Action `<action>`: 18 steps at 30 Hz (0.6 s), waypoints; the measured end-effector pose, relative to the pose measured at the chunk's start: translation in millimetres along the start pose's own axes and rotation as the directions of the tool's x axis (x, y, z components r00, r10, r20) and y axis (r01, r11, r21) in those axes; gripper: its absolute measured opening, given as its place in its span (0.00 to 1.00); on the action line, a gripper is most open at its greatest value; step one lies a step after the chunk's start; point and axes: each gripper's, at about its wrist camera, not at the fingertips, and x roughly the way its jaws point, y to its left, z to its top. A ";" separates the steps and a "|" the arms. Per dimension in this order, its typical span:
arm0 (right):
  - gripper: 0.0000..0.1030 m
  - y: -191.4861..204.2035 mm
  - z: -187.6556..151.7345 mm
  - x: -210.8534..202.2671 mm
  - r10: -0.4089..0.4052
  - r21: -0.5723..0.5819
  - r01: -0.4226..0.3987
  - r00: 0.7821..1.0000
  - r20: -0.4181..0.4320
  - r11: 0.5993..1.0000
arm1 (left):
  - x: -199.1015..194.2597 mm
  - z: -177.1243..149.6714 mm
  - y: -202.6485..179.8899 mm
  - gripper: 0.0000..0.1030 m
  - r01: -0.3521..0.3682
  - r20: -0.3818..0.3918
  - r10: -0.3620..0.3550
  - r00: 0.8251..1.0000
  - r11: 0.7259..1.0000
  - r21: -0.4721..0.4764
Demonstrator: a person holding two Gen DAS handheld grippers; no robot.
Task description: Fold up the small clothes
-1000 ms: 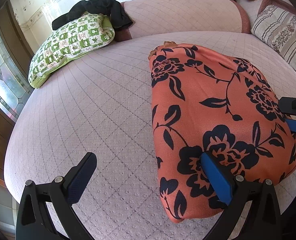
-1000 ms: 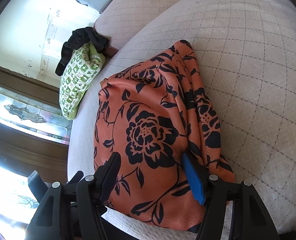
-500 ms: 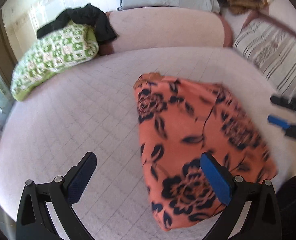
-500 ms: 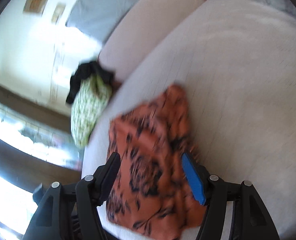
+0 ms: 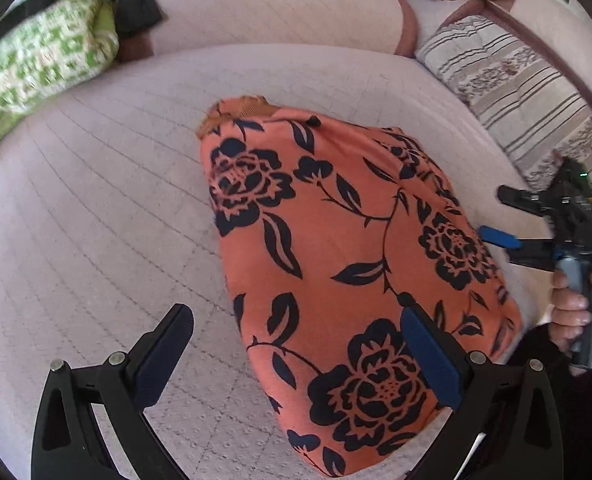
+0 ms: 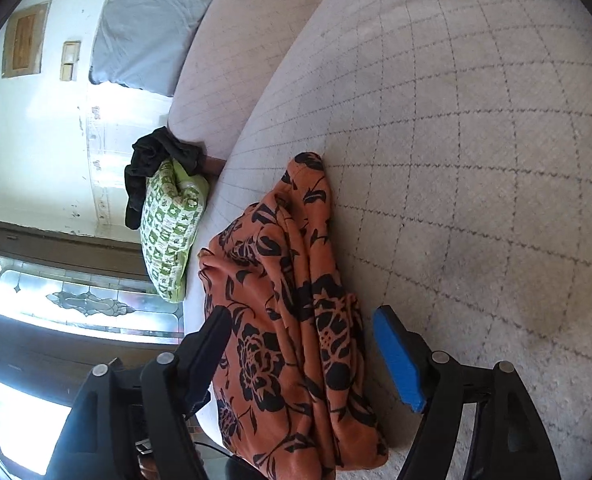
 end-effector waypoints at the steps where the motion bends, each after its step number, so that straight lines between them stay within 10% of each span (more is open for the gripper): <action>1: 0.75 -1.8 1.7 2.9 0.000 0.008 0.000 1.000 -0.010 1.000 | 1.7 0.8 3.9 1.00 0.032 -0.014 -0.032 0.999 0.999 -0.007; 11: 0.76 4.7 10.6 42.8 -0.023 -0.025 0.020 0.993 -0.119 0.999 | 41.0 0.9 14.4 1.00 0.223 -0.098 -0.230 0.968 0.972 -0.081; 18: 0.80 21.8 4.9 66.4 -0.028 -0.120 0.009 0.988 -0.152 0.993 | 60.3 -3.0 1.7 1.00 0.227 -0.047 -0.231 0.972 0.971 -0.074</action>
